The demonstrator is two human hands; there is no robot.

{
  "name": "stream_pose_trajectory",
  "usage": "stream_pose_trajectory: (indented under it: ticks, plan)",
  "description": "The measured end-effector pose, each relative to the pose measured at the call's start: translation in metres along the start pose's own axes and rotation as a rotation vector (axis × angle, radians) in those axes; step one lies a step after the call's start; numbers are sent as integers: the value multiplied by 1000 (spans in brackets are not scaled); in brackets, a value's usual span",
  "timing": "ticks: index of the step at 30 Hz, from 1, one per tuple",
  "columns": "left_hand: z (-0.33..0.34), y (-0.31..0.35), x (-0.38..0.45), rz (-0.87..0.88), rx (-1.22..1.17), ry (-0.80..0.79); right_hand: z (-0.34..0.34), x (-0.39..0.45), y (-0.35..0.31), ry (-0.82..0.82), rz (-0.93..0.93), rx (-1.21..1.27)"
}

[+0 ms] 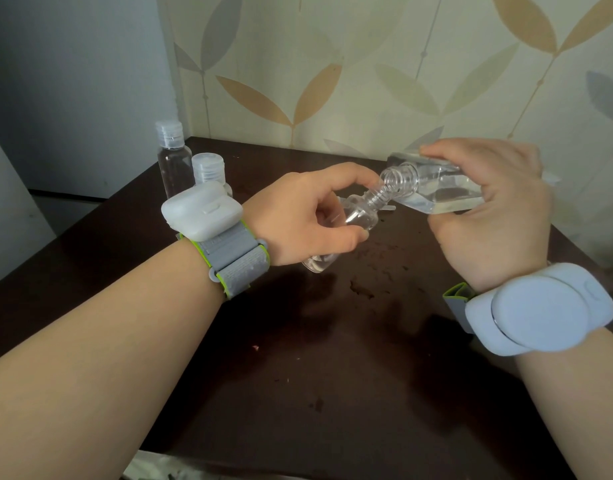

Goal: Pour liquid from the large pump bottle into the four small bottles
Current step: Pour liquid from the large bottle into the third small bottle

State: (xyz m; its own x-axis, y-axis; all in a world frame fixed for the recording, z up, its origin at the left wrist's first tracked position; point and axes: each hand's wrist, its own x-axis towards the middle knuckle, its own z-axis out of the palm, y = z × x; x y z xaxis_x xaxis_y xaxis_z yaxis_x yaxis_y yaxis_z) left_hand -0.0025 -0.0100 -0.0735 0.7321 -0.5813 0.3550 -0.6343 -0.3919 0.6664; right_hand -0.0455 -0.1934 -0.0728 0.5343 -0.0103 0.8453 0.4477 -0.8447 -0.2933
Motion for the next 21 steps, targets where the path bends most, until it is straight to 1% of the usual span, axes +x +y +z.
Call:
stream_pose_trajectory:
  ticks: [5, 21]
  plan:
    - [0, 0, 0, -3, -3, 3, 0, 0, -1, -3, -17, -30]
    - [0, 1, 0, -6, 18, -3, 1, -1, 1, 11, -27, -16]
